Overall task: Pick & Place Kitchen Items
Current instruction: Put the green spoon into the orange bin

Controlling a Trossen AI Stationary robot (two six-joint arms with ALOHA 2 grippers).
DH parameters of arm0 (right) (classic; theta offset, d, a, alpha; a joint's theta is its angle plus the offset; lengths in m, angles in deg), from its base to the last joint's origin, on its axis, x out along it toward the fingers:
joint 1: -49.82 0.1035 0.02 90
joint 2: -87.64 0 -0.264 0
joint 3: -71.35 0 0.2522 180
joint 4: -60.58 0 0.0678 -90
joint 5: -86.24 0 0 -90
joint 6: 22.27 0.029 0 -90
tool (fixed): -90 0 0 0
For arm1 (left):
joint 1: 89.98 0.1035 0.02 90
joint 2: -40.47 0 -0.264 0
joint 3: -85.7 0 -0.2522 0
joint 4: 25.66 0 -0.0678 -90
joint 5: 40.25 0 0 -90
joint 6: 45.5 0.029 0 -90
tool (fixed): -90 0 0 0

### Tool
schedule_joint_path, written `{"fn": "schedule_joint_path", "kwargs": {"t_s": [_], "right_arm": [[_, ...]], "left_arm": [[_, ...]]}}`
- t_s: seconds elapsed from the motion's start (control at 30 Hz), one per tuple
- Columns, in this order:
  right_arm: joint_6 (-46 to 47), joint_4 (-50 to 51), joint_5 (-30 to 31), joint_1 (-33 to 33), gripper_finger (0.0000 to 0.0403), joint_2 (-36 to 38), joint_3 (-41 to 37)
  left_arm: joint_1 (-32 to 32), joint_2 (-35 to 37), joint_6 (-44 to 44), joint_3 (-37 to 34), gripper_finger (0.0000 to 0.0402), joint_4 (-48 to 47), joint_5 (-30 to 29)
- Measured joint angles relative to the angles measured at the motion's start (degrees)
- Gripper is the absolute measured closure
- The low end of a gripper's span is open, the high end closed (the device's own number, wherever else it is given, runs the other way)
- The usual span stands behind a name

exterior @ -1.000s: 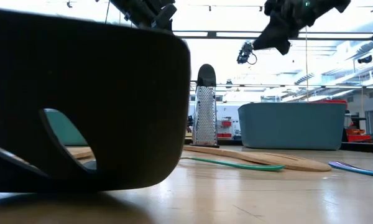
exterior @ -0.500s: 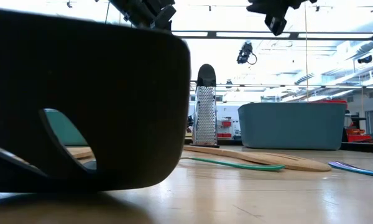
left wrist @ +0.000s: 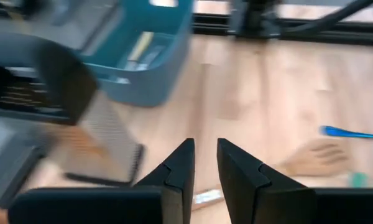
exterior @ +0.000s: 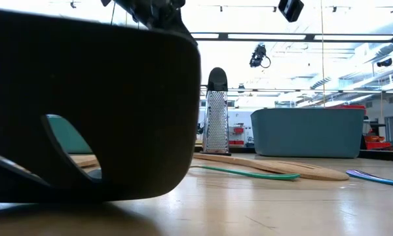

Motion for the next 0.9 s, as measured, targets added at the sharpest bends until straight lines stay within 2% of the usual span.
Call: {"fn": "schedule_joint_path", "kwargs": {"t_s": [0.1, 0.17, 0.4, 0.67, 0.9], "right_arm": [[0.48, -2.41, 0.00, 0.35, 0.0316, -0.43, 0.00], [0.67, -2.87, 0.01, 0.32, 0.0316, -0.54, 0.00], [-0.59, -2.62, 1.50, 0.25, 0.0316, -0.54, 0.00], [-3.77, -0.73, 1.23, 0.06, 0.0316, -0.54, 0.00], [-9.47, 4.23, 0.95, 0.04, 0.0316, -0.54, 0.00]], "left_arm": [[-0.15, 0.00, -1.95, 0.00, 0.0328, -0.48, 7.74], [-0.83, -0.23, -2.19, 0.00, 0.0328, -1.82, 10.16], [-3.79, -1.54, -6.71, -0.07, 0.0328, -7.28, 11.07], [-4.93, -3.75, -8.92, -0.09, 0.0328, -13.37, 18.45], [-9.60, -9.02, -14.24, 0.02, 0.0328, -14.60, 17.21]]}}
